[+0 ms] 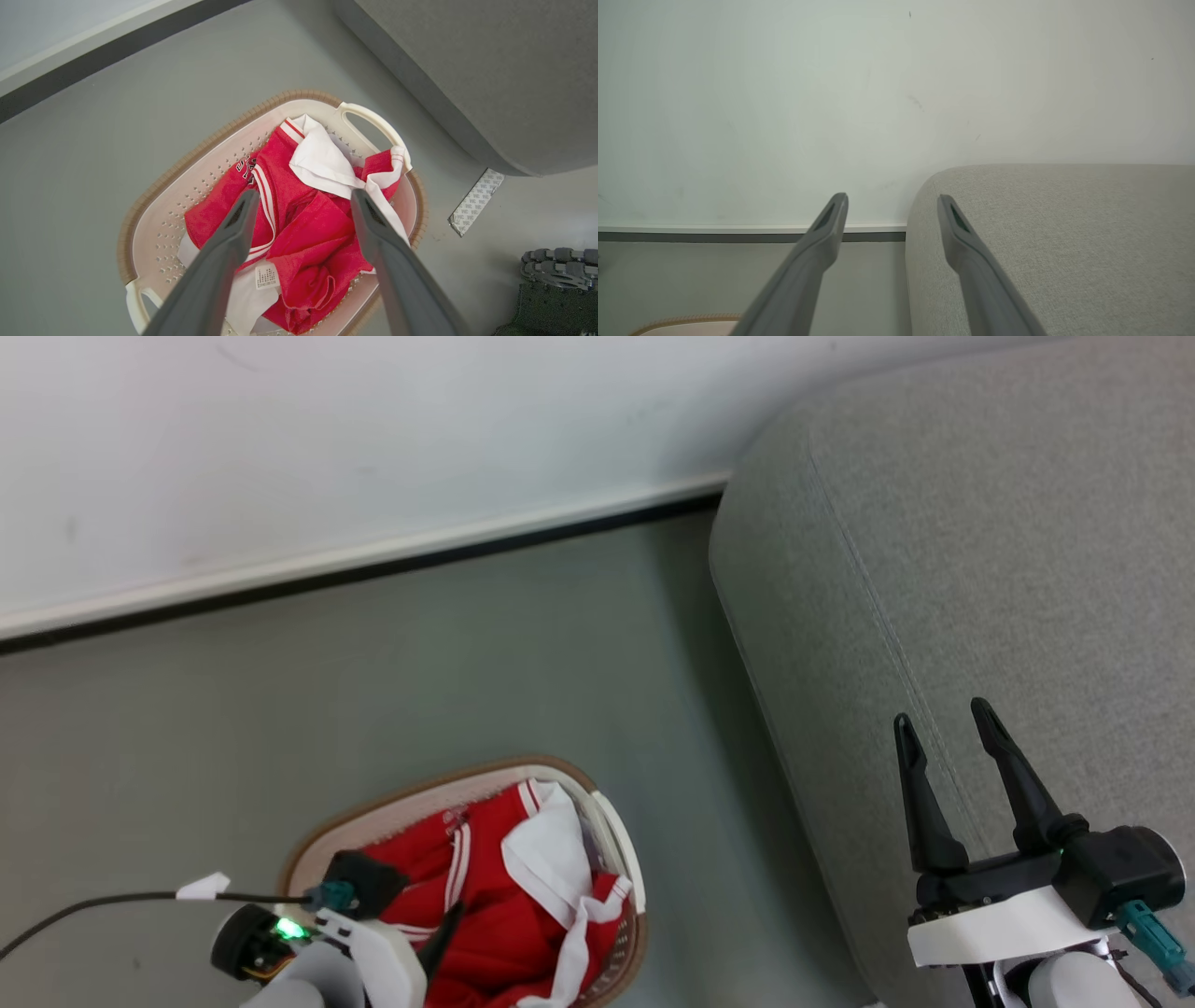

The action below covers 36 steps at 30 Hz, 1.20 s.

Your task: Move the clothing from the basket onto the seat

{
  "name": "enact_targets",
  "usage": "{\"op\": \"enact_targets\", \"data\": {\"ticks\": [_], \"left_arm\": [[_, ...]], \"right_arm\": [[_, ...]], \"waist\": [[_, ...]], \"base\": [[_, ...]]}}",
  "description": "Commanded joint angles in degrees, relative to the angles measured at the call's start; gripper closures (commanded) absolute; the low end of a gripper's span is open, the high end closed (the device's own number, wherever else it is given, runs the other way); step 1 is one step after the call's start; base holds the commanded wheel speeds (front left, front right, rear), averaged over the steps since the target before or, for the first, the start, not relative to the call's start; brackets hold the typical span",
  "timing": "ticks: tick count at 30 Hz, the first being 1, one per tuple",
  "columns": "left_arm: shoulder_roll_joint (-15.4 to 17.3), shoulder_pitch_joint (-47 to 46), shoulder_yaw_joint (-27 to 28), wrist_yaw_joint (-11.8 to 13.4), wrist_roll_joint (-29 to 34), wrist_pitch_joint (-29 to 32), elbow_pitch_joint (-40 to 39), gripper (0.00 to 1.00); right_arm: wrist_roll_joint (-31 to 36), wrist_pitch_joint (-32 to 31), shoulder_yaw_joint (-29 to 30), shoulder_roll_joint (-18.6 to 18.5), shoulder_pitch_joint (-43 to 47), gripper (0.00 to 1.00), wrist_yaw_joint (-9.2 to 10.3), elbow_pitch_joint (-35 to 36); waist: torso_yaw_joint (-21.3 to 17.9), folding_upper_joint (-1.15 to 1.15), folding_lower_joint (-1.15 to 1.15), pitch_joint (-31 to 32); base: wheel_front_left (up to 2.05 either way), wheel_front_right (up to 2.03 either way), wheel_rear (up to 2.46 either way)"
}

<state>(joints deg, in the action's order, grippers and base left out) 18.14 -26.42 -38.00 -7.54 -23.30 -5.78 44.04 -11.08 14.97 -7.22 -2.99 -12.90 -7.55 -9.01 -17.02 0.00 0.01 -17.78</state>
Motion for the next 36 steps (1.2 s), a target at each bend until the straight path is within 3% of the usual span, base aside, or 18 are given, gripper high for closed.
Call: {"op": "enact_targets", "data": {"ticks": [1,10,21,36], "left_arm": [[1.17,-0.75,-0.81,0.05,-1.3,0.65,0.96,0.0],[6.23,-7.34,-13.4,0.05,-3.61,3.28,3.3,0.0],[10.96,-12.85,-23.13,0.05,-8.27,5.25,2.9,0.0],[14.66,-19.65,-30.13,0.05,-10.92,6.22,3.49,0.0]], "right_arm": [[0.07,0.15,-0.08,0.18,-1.01,0.0,0.12,0.67],[-3.59,0.14,-0.62,0.21,-2.36,0.0,0.12,6.84],[-6.32,0.14,-0.29,0.18,-3.44,0.0,0.12,9.04],[-8.3,0.15,1.02,0.19,-4.63,0.0,0.12,10.99]], "waist": [[-2.15,0.0,-0.01,-3.59],[-3.23,0.0,-0.01,-13.13],[-4.7,0.0,-0.01,-18.47],[-5.45,0.0,-0.01,-26.94]], "base": [[0.0,0.0,0.0],[0.0,0.0,0.0],[0.0,0.0,0.0],[0.0,0.0,0.0]]}}
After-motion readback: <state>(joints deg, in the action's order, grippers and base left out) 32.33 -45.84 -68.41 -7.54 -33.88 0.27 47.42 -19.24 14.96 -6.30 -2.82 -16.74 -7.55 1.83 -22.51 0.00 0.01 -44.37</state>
